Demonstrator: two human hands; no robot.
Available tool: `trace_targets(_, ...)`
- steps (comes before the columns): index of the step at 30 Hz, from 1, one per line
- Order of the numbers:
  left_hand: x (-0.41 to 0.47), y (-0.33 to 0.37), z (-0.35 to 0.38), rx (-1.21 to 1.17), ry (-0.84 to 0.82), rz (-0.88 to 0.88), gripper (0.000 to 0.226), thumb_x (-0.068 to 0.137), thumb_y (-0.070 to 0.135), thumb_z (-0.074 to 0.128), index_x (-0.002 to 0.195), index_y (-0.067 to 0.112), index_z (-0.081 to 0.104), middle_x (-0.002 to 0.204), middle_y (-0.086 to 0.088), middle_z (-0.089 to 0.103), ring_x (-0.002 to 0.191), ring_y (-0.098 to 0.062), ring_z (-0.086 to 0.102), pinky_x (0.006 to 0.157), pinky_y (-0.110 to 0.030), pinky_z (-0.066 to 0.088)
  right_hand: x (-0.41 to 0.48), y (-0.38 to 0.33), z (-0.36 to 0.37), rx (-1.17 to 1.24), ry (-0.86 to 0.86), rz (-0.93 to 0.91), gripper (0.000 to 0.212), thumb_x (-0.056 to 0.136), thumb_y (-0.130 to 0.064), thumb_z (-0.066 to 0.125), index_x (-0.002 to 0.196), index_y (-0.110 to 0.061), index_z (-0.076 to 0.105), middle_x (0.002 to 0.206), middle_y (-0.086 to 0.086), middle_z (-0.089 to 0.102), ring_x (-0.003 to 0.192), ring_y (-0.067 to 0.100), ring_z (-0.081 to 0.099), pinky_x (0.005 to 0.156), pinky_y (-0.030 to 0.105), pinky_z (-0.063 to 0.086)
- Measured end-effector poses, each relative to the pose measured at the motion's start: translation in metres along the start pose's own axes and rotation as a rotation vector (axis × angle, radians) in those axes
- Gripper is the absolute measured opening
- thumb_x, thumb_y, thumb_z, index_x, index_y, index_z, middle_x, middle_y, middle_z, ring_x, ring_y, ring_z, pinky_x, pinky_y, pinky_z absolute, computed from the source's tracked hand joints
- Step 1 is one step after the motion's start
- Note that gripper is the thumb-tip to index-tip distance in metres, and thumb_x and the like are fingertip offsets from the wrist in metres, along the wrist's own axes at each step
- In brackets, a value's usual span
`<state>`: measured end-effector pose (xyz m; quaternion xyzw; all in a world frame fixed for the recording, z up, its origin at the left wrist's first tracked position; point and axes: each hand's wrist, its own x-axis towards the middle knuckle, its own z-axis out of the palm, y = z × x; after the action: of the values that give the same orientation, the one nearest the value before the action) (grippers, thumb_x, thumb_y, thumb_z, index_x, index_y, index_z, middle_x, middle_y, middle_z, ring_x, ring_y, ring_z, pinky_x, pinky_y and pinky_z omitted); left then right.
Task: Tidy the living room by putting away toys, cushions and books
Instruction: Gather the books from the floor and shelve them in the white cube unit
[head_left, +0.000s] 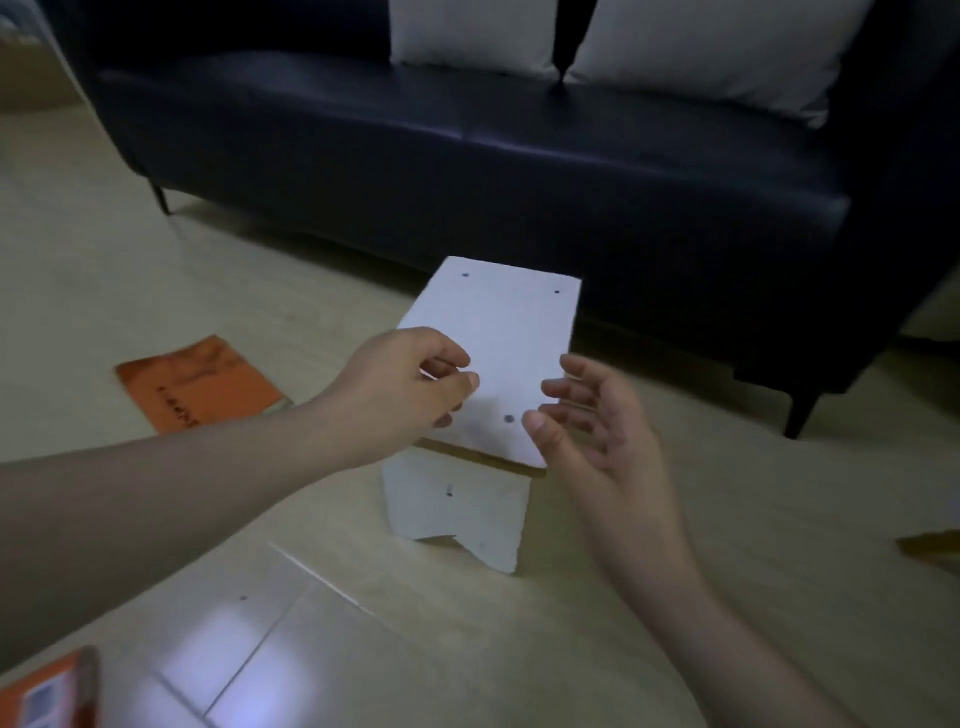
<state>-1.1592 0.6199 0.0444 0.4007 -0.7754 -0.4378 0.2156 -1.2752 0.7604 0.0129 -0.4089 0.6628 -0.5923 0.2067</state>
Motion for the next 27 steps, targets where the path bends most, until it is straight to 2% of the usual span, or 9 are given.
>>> trace_targets(3,-0.001,-0.027,-0.023,-0.038,0.059,-0.03,0.012,0.087,0.017,0.066,0.099,0.015,0.064,0.09,-0.003,0.065,0.08,-0.024,0.07,0.078,-0.041,0.059,0.003,-0.001,0.03,-0.046,-0.094,-0.056,0.04,0.087,-0.025,0.067,0.114,-0.046,0.046,0.11,-0.02,0.059,0.101,-0.005,0.058,0.075,0.012,0.051)
trace_targets(6,-0.007,-0.055,-0.047,-0.052,0.09,-0.081,0.013,0.089,0.015,0.064,0.101,0.011,0.064,0.091,-0.007,0.067,0.081,-0.023,0.071,0.077,-0.034,0.059,0.002,0.002,0.06,-0.092,-0.167,-0.083,0.039,0.087,-0.027,0.067,0.119,-0.041,0.048,0.112,-0.02,0.06,0.103,-0.004,0.058,0.08,0.014,0.052)
trace_targets(9,-0.011,-0.082,-0.066,-0.066,0.1,-0.1,0.015,0.089,0.014,0.063,0.104,0.012,0.065,0.091,-0.002,0.066,0.081,-0.017,0.07,0.075,-0.031,0.06,0.001,0.001,0.076,-0.136,-0.226,-0.097,0.039,0.086,-0.031,0.065,0.121,-0.041,0.05,0.112,-0.023,0.06,0.106,-0.005,0.057,0.084,0.02,0.053)
trace_targets(12,-0.01,-0.117,-0.087,-0.046,0.114,-0.134,0.014,0.089,0.016,0.063,0.103,0.015,0.065,0.089,0.001,0.065,0.08,-0.016,0.07,0.077,-0.034,0.059,0.002,0.003,0.099,-0.205,-0.301,-0.142,0.04,0.086,-0.031,0.065,0.122,-0.04,0.051,0.113,-0.024,0.059,0.11,-0.006,0.055,0.087,0.02,0.053)
trace_targets(15,-0.009,-0.162,-0.107,0.025,0.116,-0.181,0.015,0.089,0.018,0.063,0.104,0.015,0.065,0.087,0.003,0.066,0.079,-0.017,0.07,0.079,-0.035,0.058,0.005,0.004,0.132,-0.313,-0.398,-0.188,0.04,0.087,-0.035,0.061,0.125,-0.039,0.051,0.114,-0.026,0.057,0.111,-0.005,0.054,0.089,0.019,0.051)
trace_targets(19,-0.001,-0.223,-0.13,0.099,0.12,-0.256,0.023,0.089,0.021,0.063,0.11,0.011,0.064,0.092,0.001,0.066,0.082,-0.024,0.069,0.082,-0.043,0.056,0.016,0.012,0.179,-0.465,-0.542,-0.215,0.044,0.088,-0.041,0.057,0.13,-0.04,0.046,0.118,-0.027,0.053,0.111,-0.009,0.05,0.091,0.015,0.048)
trace_targets(23,0.01,-0.281,-0.148,0.264,0.136,-0.271,0.027,0.089,0.024,0.062,0.114,0.013,0.062,0.099,0.003,0.063,0.087,-0.017,0.061,0.078,-0.03,0.049,0.031,0.029,0.223,-0.548,-0.666,-0.193,0.044,0.092,-0.04,0.056,0.134,-0.038,0.043,0.121,-0.023,0.051,0.11,-0.006,0.049,0.093,0.019,0.047)
trace_targets(27,0.024,-0.327,-0.16,0.453,0.105,-0.218,0.037,0.089,0.026,0.062,0.123,0.011,0.058,0.119,-0.005,0.058,0.098,-0.02,0.059,0.087,-0.032,0.047,0.04,0.049,0.252,-0.582,-0.692,-0.159,0.045,0.092,-0.04,0.056,0.135,-0.034,0.042,0.122,-0.02,0.051,0.11,-0.005,0.048,0.093,0.018,0.046)
